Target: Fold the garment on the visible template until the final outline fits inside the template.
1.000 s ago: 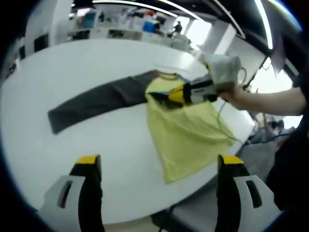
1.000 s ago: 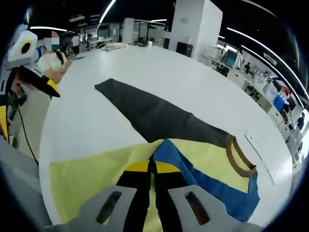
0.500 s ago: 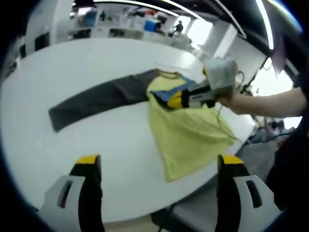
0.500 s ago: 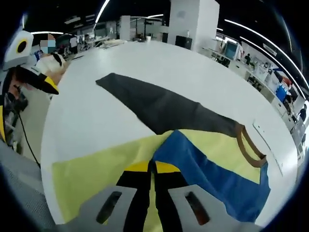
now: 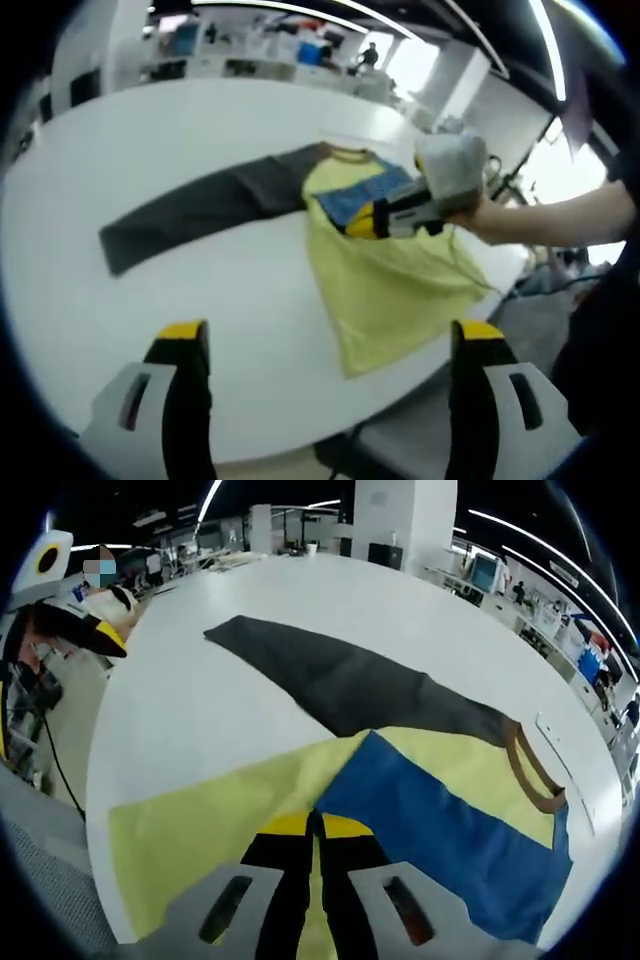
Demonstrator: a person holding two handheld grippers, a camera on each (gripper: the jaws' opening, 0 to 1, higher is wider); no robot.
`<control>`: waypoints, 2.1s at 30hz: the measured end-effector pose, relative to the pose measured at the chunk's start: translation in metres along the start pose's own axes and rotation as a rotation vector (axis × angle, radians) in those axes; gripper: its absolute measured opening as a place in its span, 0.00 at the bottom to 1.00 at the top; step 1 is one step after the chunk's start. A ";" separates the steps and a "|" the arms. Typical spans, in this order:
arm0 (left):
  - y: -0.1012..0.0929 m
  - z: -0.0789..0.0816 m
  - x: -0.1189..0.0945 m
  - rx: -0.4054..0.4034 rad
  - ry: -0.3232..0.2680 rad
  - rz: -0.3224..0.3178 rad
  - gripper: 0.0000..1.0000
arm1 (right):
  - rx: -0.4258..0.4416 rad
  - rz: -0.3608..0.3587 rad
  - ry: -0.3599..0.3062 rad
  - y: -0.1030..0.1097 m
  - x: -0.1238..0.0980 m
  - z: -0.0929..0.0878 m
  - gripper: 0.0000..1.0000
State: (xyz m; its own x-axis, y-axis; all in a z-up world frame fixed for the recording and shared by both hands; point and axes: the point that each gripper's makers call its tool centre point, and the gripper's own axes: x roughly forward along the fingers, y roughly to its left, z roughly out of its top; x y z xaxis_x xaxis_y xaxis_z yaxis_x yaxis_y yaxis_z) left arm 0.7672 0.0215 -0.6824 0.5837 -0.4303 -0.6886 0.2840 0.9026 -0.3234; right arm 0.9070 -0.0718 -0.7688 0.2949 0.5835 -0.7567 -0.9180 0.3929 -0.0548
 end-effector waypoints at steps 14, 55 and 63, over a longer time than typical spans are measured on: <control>0.000 0.000 -0.001 -0.006 0.003 0.003 0.96 | -0.018 0.017 0.023 0.003 0.006 -0.006 0.03; -0.027 0.022 -0.002 0.049 0.009 -0.022 0.98 | 0.189 0.005 -0.115 -0.023 -0.077 -0.006 0.35; -0.035 0.028 -0.006 0.078 0.009 -0.026 0.98 | 0.219 -0.024 -0.145 -0.028 -0.121 -0.015 0.49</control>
State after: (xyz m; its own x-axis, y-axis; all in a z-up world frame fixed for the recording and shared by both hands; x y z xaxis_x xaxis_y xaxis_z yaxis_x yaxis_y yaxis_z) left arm 0.7752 -0.0082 -0.6488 0.5686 -0.4532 -0.6866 0.3575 0.8878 -0.2899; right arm 0.8932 -0.1636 -0.6855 0.3651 0.6617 -0.6549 -0.8355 0.5431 0.0829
